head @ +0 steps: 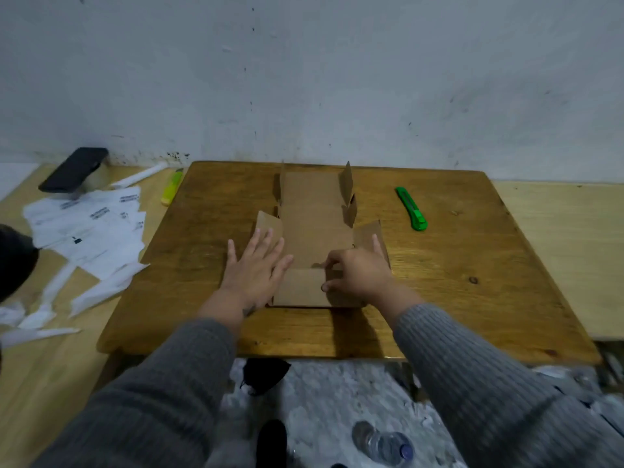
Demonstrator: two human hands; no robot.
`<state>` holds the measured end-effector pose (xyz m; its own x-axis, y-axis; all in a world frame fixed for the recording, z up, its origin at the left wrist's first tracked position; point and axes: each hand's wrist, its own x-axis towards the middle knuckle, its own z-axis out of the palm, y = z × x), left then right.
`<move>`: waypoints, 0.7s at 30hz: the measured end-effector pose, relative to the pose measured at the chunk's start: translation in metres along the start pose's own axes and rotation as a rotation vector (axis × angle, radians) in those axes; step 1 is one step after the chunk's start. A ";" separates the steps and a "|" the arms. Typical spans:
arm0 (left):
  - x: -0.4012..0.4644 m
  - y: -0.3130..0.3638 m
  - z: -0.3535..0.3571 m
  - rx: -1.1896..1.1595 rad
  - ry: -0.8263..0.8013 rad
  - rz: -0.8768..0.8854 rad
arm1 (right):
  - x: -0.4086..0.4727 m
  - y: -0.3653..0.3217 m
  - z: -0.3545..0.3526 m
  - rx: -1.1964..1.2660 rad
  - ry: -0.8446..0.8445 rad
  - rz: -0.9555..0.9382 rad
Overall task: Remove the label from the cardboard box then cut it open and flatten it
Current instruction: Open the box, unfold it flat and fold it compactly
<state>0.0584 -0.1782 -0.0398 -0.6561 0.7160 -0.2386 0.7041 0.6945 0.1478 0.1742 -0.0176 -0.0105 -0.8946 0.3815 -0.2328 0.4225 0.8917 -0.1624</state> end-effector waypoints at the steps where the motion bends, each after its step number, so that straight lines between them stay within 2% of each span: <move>1: -0.001 0.001 0.000 -0.021 0.010 -0.011 | -0.002 0.000 0.001 0.034 0.021 -0.002; 4: -0.004 0.005 -0.001 -0.107 0.005 -0.054 | -0.014 0.003 0.005 0.112 0.117 -0.024; 7: -0.008 0.004 0.001 -0.168 0.002 -0.081 | -0.029 0.011 0.010 0.092 0.179 -0.035; 9: -0.012 0.003 0.005 -0.160 0.000 -0.092 | -0.038 0.014 0.015 0.120 0.106 -0.036; 11: -0.015 0.004 0.011 -0.109 0.005 -0.110 | -0.046 0.015 0.025 0.269 -0.017 -0.007; 13: -0.017 0.005 0.017 -0.069 0.015 -0.136 | -0.049 0.015 0.034 0.329 -0.034 -0.008; 15: -0.020 0.008 0.022 -0.063 0.019 -0.156 | -0.047 0.018 0.046 0.177 0.034 -0.092; 18: -0.022 0.011 0.030 -0.098 0.051 -0.171 | -0.046 0.023 0.057 -0.194 -0.055 -0.107; 21: -0.023 0.011 0.036 -0.162 0.117 -0.190 | -0.044 0.028 0.068 -0.265 -0.149 -0.033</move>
<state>0.0906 -0.1894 -0.0676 -0.8057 0.5688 -0.1653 0.5194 0.8126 0.2645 0.2350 -0.0256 -0.0699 -0.8676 0.3285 -0.3733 0.3232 0.9431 0.0785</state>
